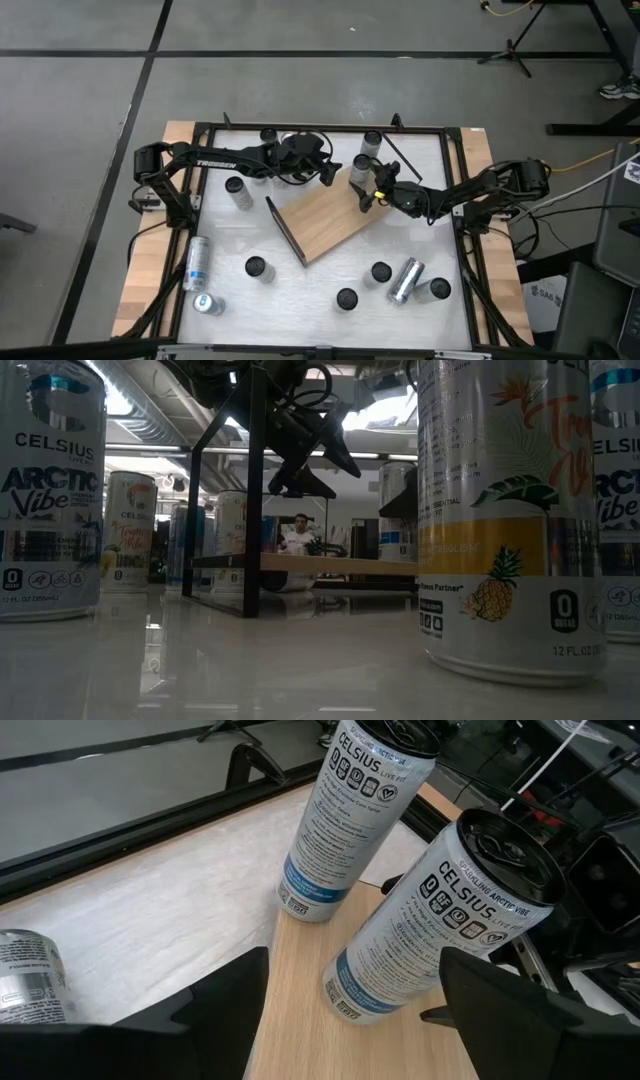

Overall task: Place canned beverage on shelf
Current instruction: Put the white blue soda can on the shelf

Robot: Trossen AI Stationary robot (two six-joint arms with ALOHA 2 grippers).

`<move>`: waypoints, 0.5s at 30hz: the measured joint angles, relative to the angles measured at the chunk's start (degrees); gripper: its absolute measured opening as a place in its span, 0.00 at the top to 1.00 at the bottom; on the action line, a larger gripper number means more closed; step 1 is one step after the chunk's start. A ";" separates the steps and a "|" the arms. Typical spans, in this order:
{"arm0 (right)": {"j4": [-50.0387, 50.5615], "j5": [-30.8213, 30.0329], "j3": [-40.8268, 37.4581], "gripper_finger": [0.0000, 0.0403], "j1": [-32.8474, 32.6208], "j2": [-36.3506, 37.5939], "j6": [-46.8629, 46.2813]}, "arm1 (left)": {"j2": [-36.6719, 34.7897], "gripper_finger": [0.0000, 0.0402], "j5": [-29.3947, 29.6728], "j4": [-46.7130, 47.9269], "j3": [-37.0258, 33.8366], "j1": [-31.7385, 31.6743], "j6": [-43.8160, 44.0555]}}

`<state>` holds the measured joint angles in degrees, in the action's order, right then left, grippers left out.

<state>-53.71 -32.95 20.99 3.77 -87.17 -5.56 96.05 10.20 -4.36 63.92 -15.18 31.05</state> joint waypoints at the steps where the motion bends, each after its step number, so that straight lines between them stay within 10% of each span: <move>1: -0.04 0.00 0.01 0.07 0.01 0.15 0.00 | 0.01 0.28 0.01 0.00 0.00 -0.02 0.00; 15: -0.17 -0.19 0.09 0.07 0.02 5.04 1.36 | 0.00 0.28 0.00 0.00 0.00 0.00 -0.02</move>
<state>-53.89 -33.14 21.08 3.79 -82.13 -4.20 96.05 10.20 -4.36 63.92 -15.18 31.03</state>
